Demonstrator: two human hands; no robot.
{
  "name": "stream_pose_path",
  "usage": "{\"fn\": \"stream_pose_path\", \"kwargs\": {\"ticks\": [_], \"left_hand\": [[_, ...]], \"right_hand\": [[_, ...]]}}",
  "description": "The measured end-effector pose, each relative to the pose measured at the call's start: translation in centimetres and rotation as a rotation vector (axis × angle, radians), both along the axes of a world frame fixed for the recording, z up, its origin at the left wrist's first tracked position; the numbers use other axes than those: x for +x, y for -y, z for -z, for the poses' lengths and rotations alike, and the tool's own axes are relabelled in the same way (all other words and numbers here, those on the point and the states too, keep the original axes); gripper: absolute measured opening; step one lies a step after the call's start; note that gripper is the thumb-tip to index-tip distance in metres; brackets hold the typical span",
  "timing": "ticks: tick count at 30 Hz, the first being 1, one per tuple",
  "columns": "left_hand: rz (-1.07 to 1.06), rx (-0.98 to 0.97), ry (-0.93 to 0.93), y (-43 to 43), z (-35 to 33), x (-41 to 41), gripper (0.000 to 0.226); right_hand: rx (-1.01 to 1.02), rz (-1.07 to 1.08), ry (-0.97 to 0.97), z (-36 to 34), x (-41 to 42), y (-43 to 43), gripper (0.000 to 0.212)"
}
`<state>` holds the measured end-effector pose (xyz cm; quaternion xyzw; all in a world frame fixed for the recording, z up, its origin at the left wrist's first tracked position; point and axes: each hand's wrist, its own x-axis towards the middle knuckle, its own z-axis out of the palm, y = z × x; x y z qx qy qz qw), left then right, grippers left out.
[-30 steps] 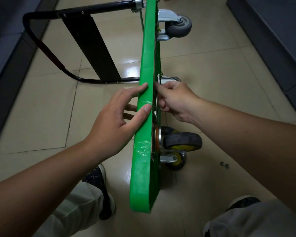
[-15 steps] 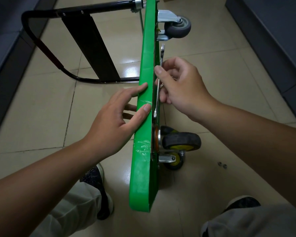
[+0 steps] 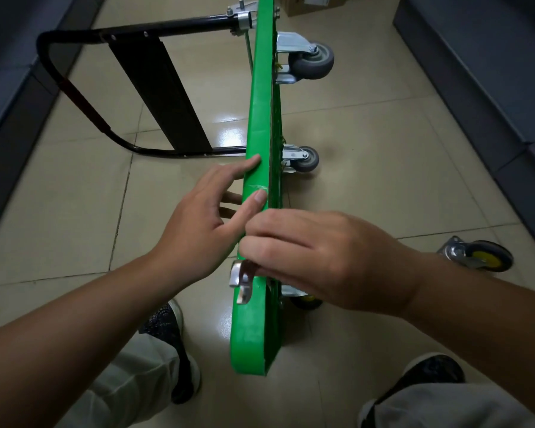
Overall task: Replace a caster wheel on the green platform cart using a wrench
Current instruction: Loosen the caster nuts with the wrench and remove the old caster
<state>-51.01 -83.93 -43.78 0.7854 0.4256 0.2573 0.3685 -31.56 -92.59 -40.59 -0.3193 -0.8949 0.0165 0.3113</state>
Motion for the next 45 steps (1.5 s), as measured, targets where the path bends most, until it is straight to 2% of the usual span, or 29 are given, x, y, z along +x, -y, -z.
{"fn": "stream_pose_path", "kwargs": {"ticks": [3, 5, 7, 10, 11, 13, 14, 16, 17, 19, 25, 30, 34, 39, 45], "left_hand": [[0.003, 0.007, 0.001, 0.0, 0.2, 0.0, 0.059], [-0.003, 0.004, 0.015, -0.2, 0.4, -0.1, 0.057], [-0.01, -0.005, 0.018, -0.4, 0.6, -0.1, 0.057], [0.003, 0.013, -0.013, -0.4, 0.8, -0.2, 0.058], [0.005, 0.012, -0.012, -0.3, 0.8, -0.2, 0.057], [0.006, 0.006, -0.003, -0.2, 0.8, -0.3, 0.057], [0.006, 0.005, -0.001, -0.2, 0.7, -0.3, 0.057], [0.005, -0.001, -0.001, -0.1, 0.5, -0.2, 0.056], [0.004, -0.006, 0.0, 0.0, 0.4, -0.2, 0.056], [0.002, -0.014, 0.006, 0.0, 0.4, -0.1, 0.059], [-0.002, -0.006, 0.005, 0.0, 0.4, 0.0, 0.058], [-0.002, 0.001, -0.005, -0.1, 0.5, -0.1, 0.056], [0.003, 0.007, -0.014, -0.1, 0.4, -0.1, 0.057], [0.009, 0.016, -0.015, -0.1, 0.4, -0.1, 0.057], [0.002, 0.019, -0.015, -0.2, 0.5, -0.1, 0.057]], "right_hand": [[0.044, -0.014, -0.011, -0.4, -0.2, 0.5, 0.018], [0.006, 0.0, -0.103, -1.0, -0.7, 0.7, 0.019], [-0.069, 0.051, -0.315, -1.9, -1.0, 1.0, 0.023], [-0.122, 0.267, -0.657, -2.9, -0.5, 0.5, 0.016], [-0.189, 0.338, -0.776, -3.0, 0.1, -0.1, 0.016], [-0.508, 0.464, -1.001, -2.9, 1.6, -1.8, 0.018], [-0.712, 0.545, -1.013, -2.4, 2.3, -2.4, 0.018], [-1.017, 0.702, -0.746, -0.8, 3.0, -3.1, 0.019], [-1.108, 0.735, -0.63, 0.3, 3.0, -3.1, 0.021], [-1.23, 0.756, -0.616, 1.5, 2.2, -3.1, 0.025], [-1.273, 0.739, -0.695, 2.3, 1.0, -4.1, 0.028], [-1.291, 0.684, -0.665, 2.4, 1.2, -4.4, 0.018], [-1.299, 0.643, -0.723, 2.5, 1.2, -4.3, 0.013], [-1.305, 0.628, -0.758, 2.5, 1.3, -4.2, 0.021], [-1.356, 0.684, -0.715, 2.4, 1.1, -4.6, 0.02]]}}
